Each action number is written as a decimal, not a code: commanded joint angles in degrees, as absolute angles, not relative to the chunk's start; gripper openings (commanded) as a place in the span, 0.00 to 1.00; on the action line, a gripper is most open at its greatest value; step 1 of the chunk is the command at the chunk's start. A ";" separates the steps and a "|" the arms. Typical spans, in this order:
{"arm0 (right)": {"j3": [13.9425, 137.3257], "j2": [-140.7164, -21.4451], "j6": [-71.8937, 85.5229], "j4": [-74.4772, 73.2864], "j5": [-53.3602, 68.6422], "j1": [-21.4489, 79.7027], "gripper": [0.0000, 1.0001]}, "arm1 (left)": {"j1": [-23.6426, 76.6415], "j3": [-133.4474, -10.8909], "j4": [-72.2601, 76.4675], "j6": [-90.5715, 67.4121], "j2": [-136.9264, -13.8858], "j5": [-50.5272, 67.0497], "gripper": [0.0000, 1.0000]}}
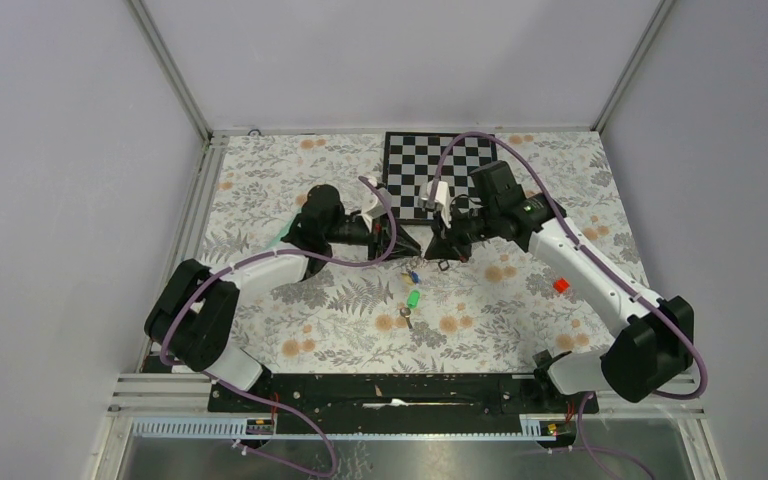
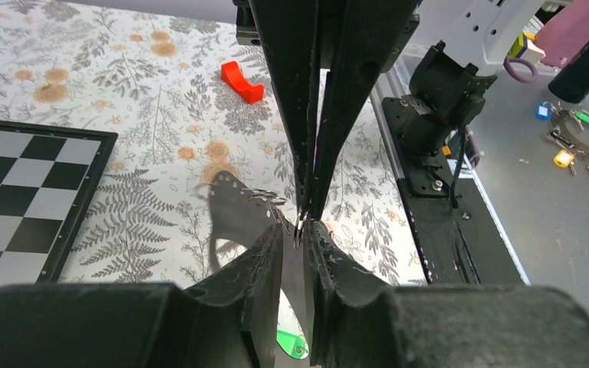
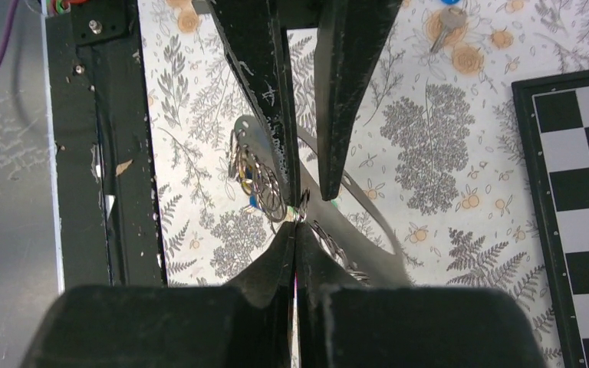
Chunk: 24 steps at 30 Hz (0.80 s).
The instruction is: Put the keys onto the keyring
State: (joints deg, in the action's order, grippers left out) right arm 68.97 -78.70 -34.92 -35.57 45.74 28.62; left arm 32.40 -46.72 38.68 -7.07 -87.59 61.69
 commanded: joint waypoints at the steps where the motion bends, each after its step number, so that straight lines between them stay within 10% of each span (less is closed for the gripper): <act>1: 71.02 -79.34 -35.66 -39.68 43.52 30.78 0.00 | 32.53 -51.85 30.44 0.22 -87.70 62.56 0.22; 24: 72.18 -81.16 -33.42 -39.81 46.71 31.20 0.00 | 36.11 -55.00 15.39 15.87 -88.21 62.98 0.00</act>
State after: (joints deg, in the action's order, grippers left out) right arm 69.47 -81.60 -34.41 -40.14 42.94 30.48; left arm 35.73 -52.80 15.25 12.86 -87.61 62.78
